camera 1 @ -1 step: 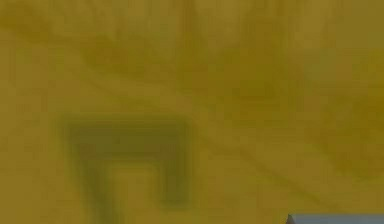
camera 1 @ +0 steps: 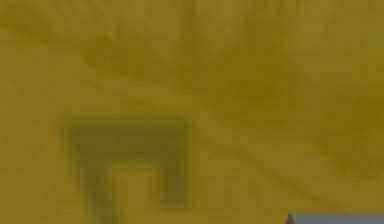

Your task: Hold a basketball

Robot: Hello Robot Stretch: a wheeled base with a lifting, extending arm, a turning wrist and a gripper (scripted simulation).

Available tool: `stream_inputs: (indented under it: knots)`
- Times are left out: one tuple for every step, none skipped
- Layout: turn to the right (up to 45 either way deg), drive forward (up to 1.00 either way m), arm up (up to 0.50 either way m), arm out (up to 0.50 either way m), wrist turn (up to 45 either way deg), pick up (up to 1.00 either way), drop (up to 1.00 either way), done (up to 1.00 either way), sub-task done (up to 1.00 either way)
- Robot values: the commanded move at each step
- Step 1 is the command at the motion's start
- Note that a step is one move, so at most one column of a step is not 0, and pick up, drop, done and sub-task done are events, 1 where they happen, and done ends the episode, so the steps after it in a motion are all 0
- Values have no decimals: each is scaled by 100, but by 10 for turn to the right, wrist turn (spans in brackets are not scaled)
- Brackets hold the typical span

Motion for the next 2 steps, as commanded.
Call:
stream_inputs:
  knots:
    - [0, 0, 38, 0, 0, 0, 0, 0, 0]
    - [0, 0, 0, 18, 0, 0, 0, 0, 0]
